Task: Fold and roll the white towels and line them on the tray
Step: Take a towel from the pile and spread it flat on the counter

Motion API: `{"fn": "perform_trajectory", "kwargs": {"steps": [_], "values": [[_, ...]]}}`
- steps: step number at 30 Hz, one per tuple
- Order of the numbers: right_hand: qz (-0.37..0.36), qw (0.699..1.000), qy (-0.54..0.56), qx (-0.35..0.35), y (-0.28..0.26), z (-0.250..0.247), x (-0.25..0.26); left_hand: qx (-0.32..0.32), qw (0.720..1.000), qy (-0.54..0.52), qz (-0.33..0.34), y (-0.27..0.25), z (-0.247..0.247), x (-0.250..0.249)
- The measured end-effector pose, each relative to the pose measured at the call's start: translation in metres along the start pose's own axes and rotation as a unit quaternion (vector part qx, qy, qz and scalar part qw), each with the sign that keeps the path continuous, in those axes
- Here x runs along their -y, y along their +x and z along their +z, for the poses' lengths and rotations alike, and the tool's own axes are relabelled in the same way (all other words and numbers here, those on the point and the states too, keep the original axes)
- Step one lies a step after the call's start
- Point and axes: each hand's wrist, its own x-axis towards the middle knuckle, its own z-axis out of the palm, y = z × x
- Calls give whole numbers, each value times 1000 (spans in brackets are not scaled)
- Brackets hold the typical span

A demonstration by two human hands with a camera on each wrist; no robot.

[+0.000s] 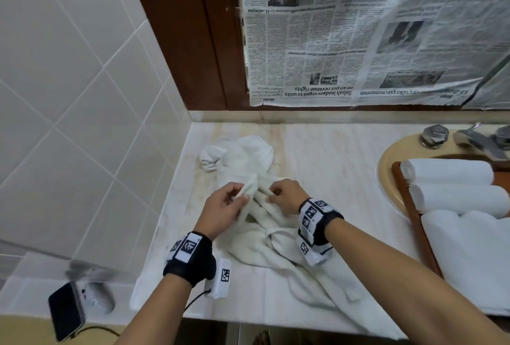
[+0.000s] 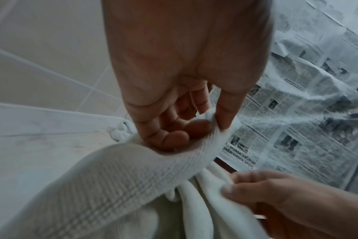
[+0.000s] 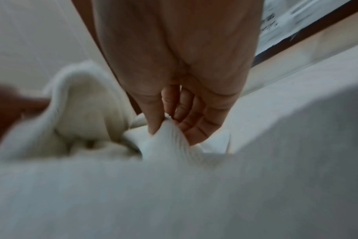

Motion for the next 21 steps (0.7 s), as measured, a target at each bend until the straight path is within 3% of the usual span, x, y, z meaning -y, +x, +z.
{"fn": "perform_trajectory", "kwargs": {"steps": [7, 8, 10, 12, 13, 14, 15, 16, 18, 19, 21], "values": [[-69, 973, 189, -116, -66, -68, -16, -56, 998, -7, -1, 1, -28, -4], [-70, 967, 217, -118, -82, -78, -21, -53, 998, -15, 3, 0, -29, -8], [-36, 965, 256, -50, -111, -96, -33, -36, 999, -34, -1, -2, -27, -13], [45, 979, 196, 36, -126, -100, -47, 0, 999, -39, -16, -3, -19, -14], [76, 989, 129, 17, -126, -98, -55, 25, 999, -24, -20, -3, -12, -12], [96, 993, 51, -49, -119, -93, -61, 54, 998, 0, -20, -4, -3, -10], [105, 989, 16, -104, -110, -87, -62, 90, 996, 20, -16, -5, 7, -8], [105, 988, 26, -111, -100, -80, -60, 131, 991, 32, -12, -6, 17, -5], [94, 992, 80, -31, -76, -60, -50, 188, 981, 35, -13, -8, 36, -2], [78, 996, 51, 16, -66, -49, -46, 185, 982, 33, -17, -6, 42, -2], [48, 991, -92, 85, -53, -28, -41, 104, 993, 44, -21, 4, 49, 2]]}}
